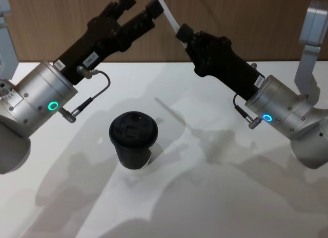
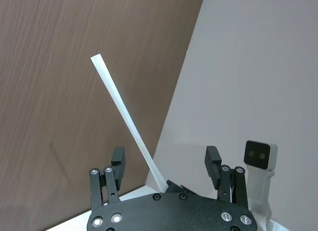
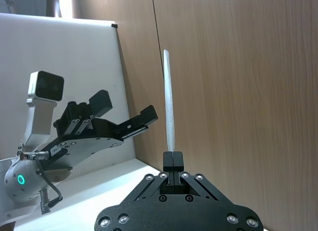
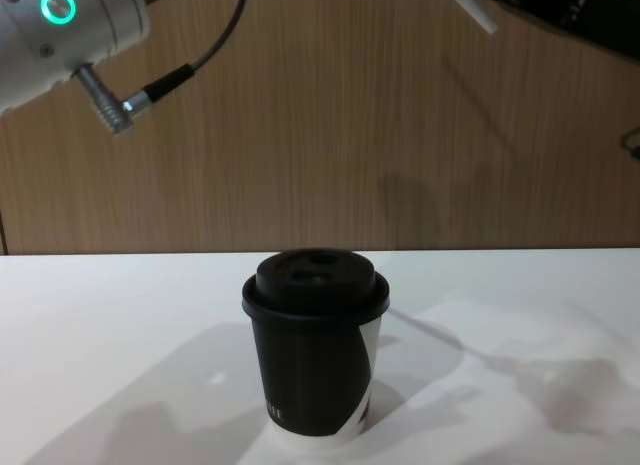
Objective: Pick up the straw with one hand, pass it to the other hand, and insert it into the cup.
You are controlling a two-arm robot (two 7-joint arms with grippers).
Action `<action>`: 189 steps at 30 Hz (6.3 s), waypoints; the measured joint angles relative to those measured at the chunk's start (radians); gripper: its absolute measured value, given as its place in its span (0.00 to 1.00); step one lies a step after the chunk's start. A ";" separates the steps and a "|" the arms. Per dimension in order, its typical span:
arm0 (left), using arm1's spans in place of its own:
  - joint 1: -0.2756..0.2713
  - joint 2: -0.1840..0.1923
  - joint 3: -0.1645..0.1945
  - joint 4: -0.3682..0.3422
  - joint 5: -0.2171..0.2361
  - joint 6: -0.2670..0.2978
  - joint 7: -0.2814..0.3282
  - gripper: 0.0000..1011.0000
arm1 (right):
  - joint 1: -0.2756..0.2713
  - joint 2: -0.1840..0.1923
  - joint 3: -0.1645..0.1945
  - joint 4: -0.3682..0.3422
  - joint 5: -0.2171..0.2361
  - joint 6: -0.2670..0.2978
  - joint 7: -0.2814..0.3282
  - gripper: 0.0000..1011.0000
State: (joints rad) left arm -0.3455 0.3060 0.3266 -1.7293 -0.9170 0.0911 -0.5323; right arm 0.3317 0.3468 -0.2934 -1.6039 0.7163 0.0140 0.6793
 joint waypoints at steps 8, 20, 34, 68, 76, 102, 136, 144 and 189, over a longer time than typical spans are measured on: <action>-0.027 -0.020 0.006 0.029 -0.050 0.028 0.002 0.99 | 0.000 0.000 0.000 0.000 0.000 0.000 0.000 0.00; -0.073 -0.055 0.013 0.081 -0.106 0.053 0.022 0.99 | 0.000 0.000 0.000 0.000 0.000 0.000 0.000 0.00; -0.113 -0.075 0.019 0.116 -0.146 0.054 0.025 0.99 | 0.000 0.000 0.000 0.000 0.000 0.000 0.000 0.00; -0.163 -0.096 0.035 0.169 -0.212 0.065 0.049 0.79 | 0.000 0.000 0.000 0.000 0.000 0.000 0.000 0.00; -0.168 -0.097 0.042 0.170 -0.214 0.059 0.056 0.54 | 0.000 0.000 0.000 0.000 0.000 0.000 0.000 0.00; -0.165 -0.089 0.051 0.162 -0.209 0.006 0.107 0.00 | 0.000 0.000 0.000 0.000 0.000 0.000 0.000 0.04; -0.116 0.048 0.073 0.034 0.007 -0.070 0.245 0.00 | 0.000 0.000 0.000 0.000 0.000 0.000 0.000 0.99; -0.095 0.102 0.078 -0.012 0.054 -0.031 0.262 0.00 | 0.000 0.000 0.000 0.000 0.000 0.000 0.000 0.99; -0.035 0.188 0.092 -0.059 0.066 0.090 0.282 0.00 | 0.000 0.000 0.000 0.000 0.000 0.000 0.000 0.99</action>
State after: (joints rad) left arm -0.3805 0.4938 0.4188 -1.7886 -0.8512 0.1809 -0.2504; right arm 0.3317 0.3468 -0.2934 -1.6038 0.7161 0.0140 0.6793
